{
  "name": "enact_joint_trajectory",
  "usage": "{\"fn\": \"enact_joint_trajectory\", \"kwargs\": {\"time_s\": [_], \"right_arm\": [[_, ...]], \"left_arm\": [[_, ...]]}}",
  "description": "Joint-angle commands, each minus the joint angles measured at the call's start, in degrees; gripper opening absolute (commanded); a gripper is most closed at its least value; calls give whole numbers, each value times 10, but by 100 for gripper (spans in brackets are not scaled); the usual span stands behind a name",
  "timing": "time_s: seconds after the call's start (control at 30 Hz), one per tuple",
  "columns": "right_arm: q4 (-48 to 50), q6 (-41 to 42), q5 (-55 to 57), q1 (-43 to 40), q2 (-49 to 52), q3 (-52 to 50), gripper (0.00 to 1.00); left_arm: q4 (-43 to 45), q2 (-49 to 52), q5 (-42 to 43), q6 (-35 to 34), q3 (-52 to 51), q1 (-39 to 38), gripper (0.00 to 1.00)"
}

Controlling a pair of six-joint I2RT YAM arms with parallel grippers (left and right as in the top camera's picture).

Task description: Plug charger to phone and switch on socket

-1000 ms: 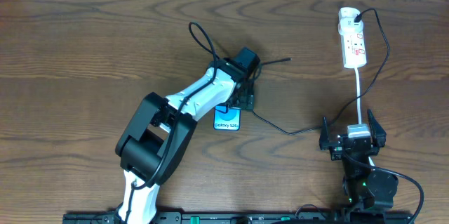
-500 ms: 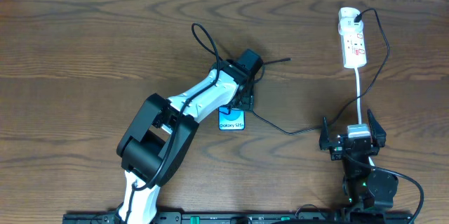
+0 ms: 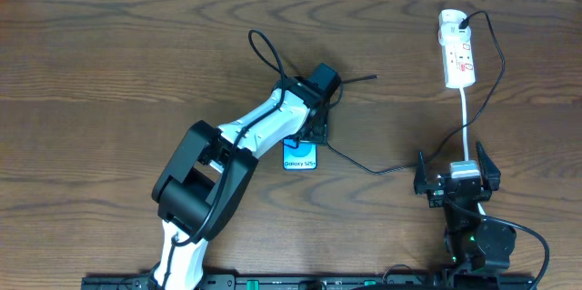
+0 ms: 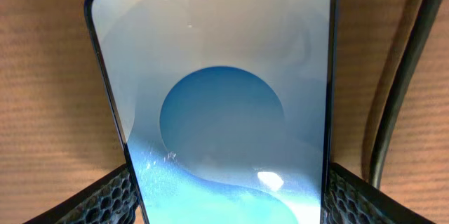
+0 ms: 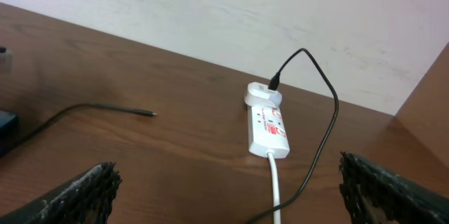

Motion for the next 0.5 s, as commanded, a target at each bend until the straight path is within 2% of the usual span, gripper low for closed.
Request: {"fn": "enact_joint_trajectory", "kwargs": {"time_s": [0.0,0.47], "right_arm": [[-2,-6,2,-2,-3,0,99],[-2,-6,2,-2,-3,0,99]], "left_arm": [[-36,50,-12,4,-13,5,67],[-52,5,-12,-3,-5,38,66]]}}
